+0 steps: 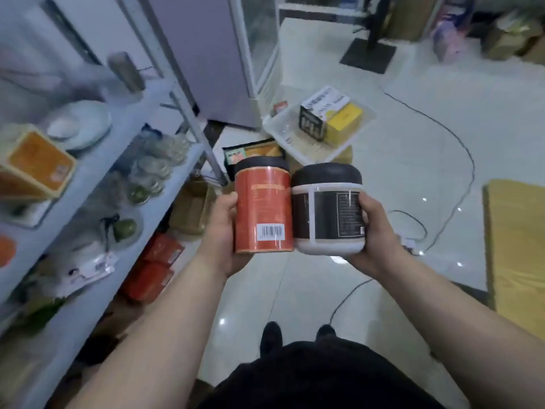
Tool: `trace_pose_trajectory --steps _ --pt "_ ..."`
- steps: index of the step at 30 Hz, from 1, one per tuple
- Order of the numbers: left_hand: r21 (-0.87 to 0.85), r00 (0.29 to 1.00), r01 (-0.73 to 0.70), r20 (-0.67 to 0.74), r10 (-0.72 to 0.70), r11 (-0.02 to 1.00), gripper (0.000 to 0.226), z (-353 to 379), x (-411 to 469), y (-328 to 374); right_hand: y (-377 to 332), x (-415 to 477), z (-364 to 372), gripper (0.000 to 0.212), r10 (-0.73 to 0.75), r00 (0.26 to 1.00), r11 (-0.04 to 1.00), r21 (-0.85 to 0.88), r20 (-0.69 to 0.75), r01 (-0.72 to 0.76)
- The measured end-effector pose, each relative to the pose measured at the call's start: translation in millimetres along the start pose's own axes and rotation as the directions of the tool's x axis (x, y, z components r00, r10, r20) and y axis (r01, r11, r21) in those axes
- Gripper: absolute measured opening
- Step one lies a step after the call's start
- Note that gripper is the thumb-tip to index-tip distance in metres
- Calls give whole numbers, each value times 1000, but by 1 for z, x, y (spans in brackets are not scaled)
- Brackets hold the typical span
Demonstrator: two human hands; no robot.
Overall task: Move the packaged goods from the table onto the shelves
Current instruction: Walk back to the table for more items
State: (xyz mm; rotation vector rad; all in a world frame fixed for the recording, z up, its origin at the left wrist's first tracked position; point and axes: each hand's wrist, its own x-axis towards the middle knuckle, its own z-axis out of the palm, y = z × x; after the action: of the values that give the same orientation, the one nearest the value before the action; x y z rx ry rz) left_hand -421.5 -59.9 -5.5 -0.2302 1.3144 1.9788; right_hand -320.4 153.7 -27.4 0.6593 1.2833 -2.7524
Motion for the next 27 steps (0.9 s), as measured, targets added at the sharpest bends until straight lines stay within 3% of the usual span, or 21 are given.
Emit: trace_pose_trajectory --steps 3,7,9,11,13,14,17,20,22,24,27 --pt "-53 977 -103 -195 91 993 43 -38 -40 12 14 31 41 104 166 978 983 -105 127 -153" --pt "-117 882 -257 -434 183 959 39 -86 -109 4 45 50 107 105 360 859 926 -253 364 -281" --pt "-155 808 -357 -546 221 921 67 -105 -145 -6 65 50 140 110 444 765 890 -330 466 -315" --pt "-157 720 -452 -646 255 878 73 -118 -181 -14 84 45 174 93 488 679 869 -380 548 -318" --pt "-125 618 -554 -725 305 823 58 -130 -222 -20 106 29 211 73 541 569 839 -442 619 -317" --pt "-116 573 -585 -760 307 803 53 -133 -236 -22 114 24 224 68 551 548 832 -462 630 -306" --pt "-142 500 -658 -817 288 740 60 -153 -280 -28 143 6 266 60 592 498 802 -528 634 -281" --pt "-139 450 -695 -850 275 705 103 -181 -329 -32 178 -18 313 61 617 454 779 -581 643 -235" --pt "-109 439 -724 -835 333 682 112 -201 -360 -32 203 -31 346 86 646 406 751 -633 646 -187" --pt "-80 435 -753 -806 403 653 105 -221 -391 -27 224 -47 382 105 690 366 708 -687 624 -164" --pt "3 350 -786 -822 450 618 112 -255 -434 -15 251 -76 435 74 684 337 721 -670 647 -176"
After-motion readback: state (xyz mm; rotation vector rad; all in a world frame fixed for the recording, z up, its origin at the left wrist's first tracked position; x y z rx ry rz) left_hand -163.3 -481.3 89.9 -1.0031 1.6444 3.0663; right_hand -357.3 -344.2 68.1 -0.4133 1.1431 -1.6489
